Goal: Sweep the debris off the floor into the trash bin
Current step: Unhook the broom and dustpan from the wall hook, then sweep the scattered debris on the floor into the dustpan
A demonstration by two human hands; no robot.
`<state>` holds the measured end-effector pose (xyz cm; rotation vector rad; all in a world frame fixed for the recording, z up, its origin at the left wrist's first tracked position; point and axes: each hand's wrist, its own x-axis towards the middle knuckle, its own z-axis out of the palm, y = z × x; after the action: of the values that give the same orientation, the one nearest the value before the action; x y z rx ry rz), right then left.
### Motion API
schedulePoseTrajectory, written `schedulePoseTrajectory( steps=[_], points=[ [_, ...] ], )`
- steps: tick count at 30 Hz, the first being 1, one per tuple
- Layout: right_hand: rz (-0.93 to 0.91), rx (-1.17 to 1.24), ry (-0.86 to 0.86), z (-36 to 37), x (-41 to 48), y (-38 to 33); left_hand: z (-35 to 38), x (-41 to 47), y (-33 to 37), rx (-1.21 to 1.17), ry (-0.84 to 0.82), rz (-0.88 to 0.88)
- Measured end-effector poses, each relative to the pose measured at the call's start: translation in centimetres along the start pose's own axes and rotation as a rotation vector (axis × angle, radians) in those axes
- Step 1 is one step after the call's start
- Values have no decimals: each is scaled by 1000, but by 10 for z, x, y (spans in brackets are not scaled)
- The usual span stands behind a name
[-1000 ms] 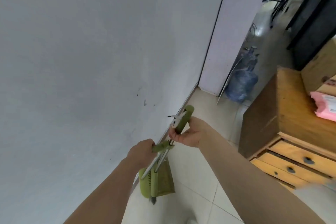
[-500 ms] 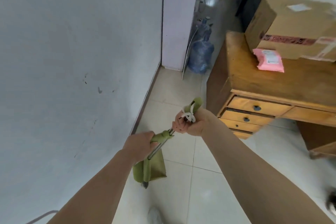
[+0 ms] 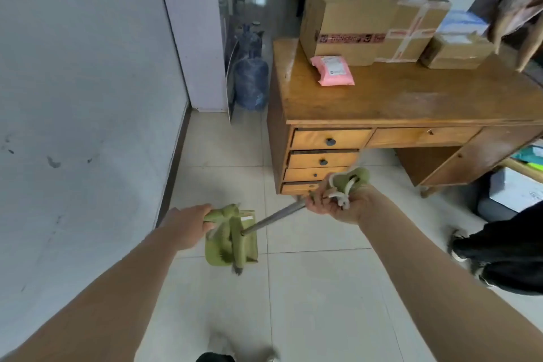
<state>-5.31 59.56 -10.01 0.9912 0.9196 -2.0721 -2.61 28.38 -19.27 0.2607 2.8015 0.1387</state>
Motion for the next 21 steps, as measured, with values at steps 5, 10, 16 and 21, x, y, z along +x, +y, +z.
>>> schedulePoseTrajectory(
  steps=[5,10,16,21],
  points=[
    [-85,-15,-27,-53,-14,-7,-10,21,20,-33,-21,14],
    [-186,-32,83,-82,-12,-1,-13,50,71,3,-25,135],
    [-231,31,155,-126,-14,32,-22,72,119,30,-36,240],
    [-270,199,315,-158,-34,77,-22,78,161,38,-171,491]
  ],
)
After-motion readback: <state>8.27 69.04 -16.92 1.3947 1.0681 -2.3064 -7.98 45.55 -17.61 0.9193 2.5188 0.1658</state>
